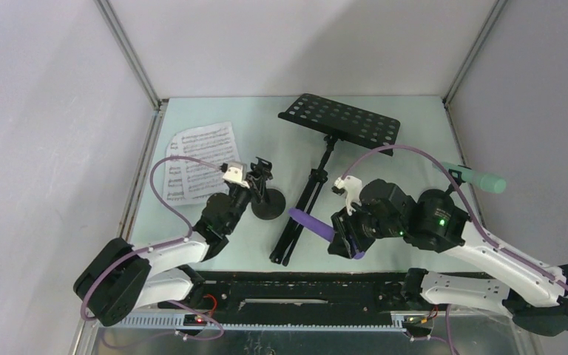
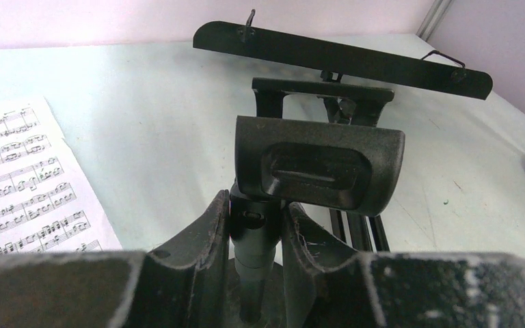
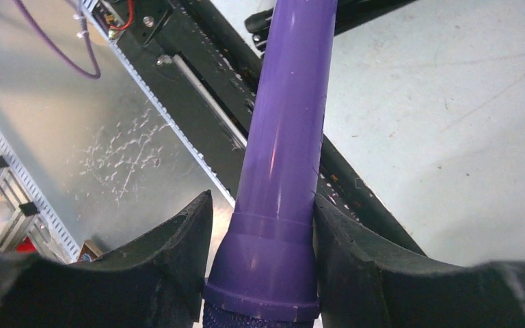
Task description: Pack up the instrument practice props
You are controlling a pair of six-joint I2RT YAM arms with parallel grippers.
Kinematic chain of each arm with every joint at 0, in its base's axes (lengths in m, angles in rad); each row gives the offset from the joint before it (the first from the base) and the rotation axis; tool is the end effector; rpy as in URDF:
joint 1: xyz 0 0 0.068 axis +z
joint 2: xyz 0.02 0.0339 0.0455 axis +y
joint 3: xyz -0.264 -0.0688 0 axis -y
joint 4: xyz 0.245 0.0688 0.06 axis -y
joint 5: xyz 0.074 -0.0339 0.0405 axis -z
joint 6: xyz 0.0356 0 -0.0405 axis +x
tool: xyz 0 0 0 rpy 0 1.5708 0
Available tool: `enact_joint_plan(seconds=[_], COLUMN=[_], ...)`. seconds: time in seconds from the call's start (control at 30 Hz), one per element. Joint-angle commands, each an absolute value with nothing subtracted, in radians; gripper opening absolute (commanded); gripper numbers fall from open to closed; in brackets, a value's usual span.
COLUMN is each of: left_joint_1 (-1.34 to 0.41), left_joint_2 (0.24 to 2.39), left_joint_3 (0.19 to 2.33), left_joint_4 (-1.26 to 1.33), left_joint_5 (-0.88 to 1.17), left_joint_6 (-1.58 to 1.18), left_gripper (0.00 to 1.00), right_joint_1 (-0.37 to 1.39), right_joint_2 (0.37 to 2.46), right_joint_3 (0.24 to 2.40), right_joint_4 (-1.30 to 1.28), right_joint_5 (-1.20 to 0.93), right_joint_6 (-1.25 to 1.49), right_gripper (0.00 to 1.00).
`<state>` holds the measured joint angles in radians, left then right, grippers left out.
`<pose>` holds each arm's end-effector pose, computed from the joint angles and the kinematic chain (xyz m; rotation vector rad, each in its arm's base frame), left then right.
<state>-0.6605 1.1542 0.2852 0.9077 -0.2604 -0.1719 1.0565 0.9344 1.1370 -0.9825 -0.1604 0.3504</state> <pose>0.1837 -0.1311 0.2107 0.1688 1.5422 -0.4619 0.0780 0.1496 0.3571 -0.9472 2.3270 0.8319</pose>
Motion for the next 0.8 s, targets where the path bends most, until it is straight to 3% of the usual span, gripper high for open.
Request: enact_joint_plan(seconds=[0.0,0.23,0.47,0.77], left_joint_1=[-0.652,-0.652,-0.652,-0.652], left_joint_2=[1.179,1.154,1.134,1.174], left_joint_3=[0.337,0.355,0.357,0.381], left_joint_4=[0.902,0.895,0.876,0.848], left_joint_5=[-0.284,-0.247,-0.195,-0.174], left_joint_6=[-0.162,-0.158,-0.132,-0.173], left_gripper=[0.0,0.0,0.0,0.0], right_joint_1=[1.065,1.06,0.935,0.772], right_joint_2=[0.905,0.944,1.017,1.103], right_joint_3=[1.112,1.025,0.889,0.715], right_joint_4=[-0.997,-1.01,-0.89,-0.539], right_joint_5=[-0.061,0.204,0.235,0.243], right_joint_6=[0.446,0.591,0.613,0.571], right_gripper=[0.0,0.0,0.0,0.02])
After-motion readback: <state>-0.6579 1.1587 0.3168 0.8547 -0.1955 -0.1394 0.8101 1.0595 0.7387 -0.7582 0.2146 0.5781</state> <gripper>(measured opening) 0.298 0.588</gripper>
